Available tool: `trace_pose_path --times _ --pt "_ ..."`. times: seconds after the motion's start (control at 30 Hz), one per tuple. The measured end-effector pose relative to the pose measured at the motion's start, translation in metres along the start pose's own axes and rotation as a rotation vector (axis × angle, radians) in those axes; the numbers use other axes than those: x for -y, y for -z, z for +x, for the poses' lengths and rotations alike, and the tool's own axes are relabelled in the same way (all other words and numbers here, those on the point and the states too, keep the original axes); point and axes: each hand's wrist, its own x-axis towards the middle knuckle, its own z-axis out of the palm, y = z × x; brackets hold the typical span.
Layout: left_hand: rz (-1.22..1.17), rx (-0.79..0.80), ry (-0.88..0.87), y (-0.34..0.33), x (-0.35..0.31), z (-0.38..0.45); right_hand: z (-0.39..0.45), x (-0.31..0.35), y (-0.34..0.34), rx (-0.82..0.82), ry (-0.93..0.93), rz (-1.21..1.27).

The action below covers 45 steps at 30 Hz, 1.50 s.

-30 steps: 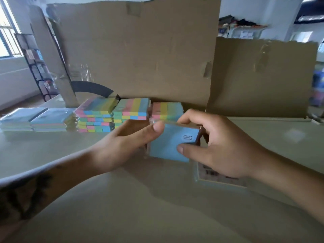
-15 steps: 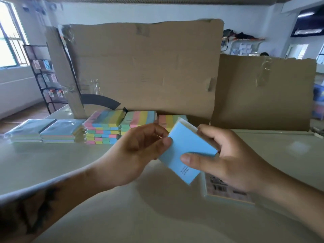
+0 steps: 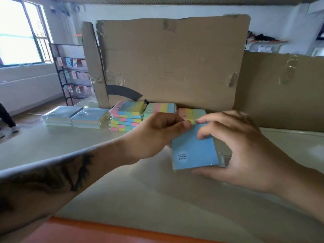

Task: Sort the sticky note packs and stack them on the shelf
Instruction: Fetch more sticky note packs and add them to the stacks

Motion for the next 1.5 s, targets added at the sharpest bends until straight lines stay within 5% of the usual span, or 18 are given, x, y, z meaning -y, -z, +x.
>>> trace_pose_path --times 0.3,0.53,0.63,0.9,1.5 --pt "0.017 0.205 0.066 0.063 -0.03 -0.046 0.026 0.03 0.008 0.065 -0.08 0.115" --pt "0.941 0.215 0.18 0.156 -0.004 -0.122 0.123 0.092 -0.036 0.173 -0.078 0.09" --pt "1.137 0.202 0.223 0.188 0.025 -0.145 0.177 0.113 -0.067 0.261 -0.119 0.024" --pt "1.102 0.082 0.345 0.231 0.07 -0.161 0.259 0.125 -0.129 0.387 -0.25 -0.154" --pt "1.065 0.071 0.382 0.222 0.061 -0.158 0.261 0.128 -0.135 0.542 -0.316 -0.146"
